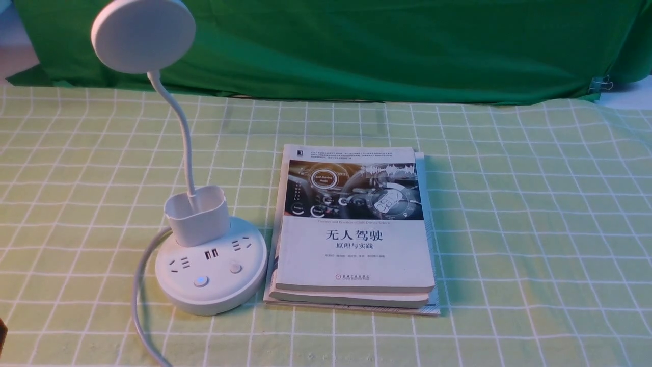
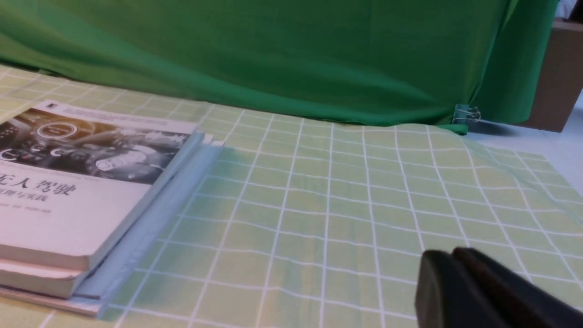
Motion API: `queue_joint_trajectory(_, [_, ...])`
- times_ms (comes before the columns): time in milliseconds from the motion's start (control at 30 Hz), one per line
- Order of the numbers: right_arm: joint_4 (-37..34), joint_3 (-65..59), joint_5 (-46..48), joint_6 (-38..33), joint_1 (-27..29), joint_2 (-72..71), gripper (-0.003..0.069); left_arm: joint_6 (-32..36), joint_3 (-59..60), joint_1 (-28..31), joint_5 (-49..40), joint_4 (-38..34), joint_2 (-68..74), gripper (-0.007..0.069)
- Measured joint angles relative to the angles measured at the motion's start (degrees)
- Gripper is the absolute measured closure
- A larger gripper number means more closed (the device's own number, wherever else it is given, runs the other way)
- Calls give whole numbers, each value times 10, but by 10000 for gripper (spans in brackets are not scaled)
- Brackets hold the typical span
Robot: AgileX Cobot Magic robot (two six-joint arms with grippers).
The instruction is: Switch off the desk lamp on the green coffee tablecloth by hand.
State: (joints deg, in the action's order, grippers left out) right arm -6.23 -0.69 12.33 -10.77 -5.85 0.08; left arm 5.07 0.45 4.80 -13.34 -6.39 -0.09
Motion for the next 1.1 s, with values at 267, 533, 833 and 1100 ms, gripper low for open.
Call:
queue_joint_trajectory(267, [0,0,0,0,0,0,629,-1,0,0,0,0,0,620])
queue_joint_trajectory(533, [0,0,0,0,0,0,629,-1,0,0,0,11,0,620])
queue_joint_trajectory(833, [0,0,0,0,0,0,629,-1,0,0,0,11,0,619])
queue_joint_trajectory(1100, [0,0,0,0,0,0,629,-2,0,0,0,11,0,606])
